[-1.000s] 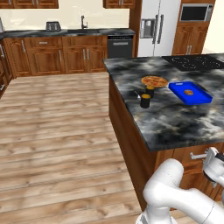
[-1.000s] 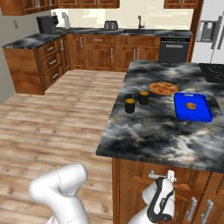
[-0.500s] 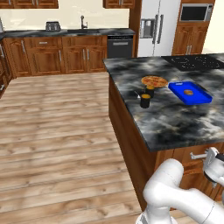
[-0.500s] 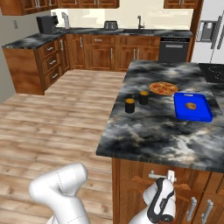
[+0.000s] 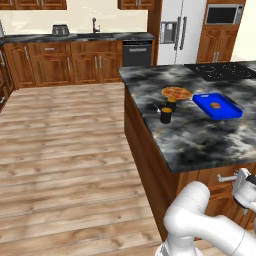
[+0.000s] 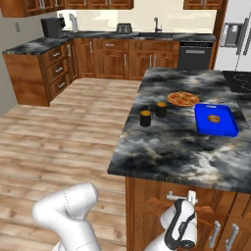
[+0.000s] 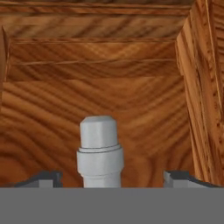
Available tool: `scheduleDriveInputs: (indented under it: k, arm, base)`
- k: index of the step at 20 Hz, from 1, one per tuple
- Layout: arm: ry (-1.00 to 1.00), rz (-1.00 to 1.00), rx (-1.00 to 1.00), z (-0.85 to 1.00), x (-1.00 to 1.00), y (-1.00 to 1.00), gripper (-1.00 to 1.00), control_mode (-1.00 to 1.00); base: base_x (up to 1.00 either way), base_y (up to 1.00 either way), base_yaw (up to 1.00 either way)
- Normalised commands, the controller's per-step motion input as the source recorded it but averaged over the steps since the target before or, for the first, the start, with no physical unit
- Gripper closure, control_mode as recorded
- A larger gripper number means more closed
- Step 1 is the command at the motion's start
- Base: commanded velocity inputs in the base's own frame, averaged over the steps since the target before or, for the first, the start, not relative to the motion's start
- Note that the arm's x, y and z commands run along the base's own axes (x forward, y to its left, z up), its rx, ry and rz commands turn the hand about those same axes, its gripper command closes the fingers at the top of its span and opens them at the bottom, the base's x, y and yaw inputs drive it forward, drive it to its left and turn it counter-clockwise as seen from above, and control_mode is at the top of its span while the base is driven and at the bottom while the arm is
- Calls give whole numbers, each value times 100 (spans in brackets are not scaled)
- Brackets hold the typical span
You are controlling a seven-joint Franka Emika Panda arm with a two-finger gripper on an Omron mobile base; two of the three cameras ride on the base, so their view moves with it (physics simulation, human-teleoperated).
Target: Take the pizza cutter from the drawer on the right and place it on the dining counter for cutting.
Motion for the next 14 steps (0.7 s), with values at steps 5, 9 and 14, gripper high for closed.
scheduleDriveInputs:
  k: [5, 9, 14]
  arm:
    - [0, 0, 0, 0, 0, 0, 100, -100]
    - [0, 0, 0, 0, 0, 0, 100, -100]
    - [0, 0, -3, 0, -20, 0, 100, -100]
  base:
    - [0, 0, 0]
    - [0, 0, 0]
    - [0, 0, 0]
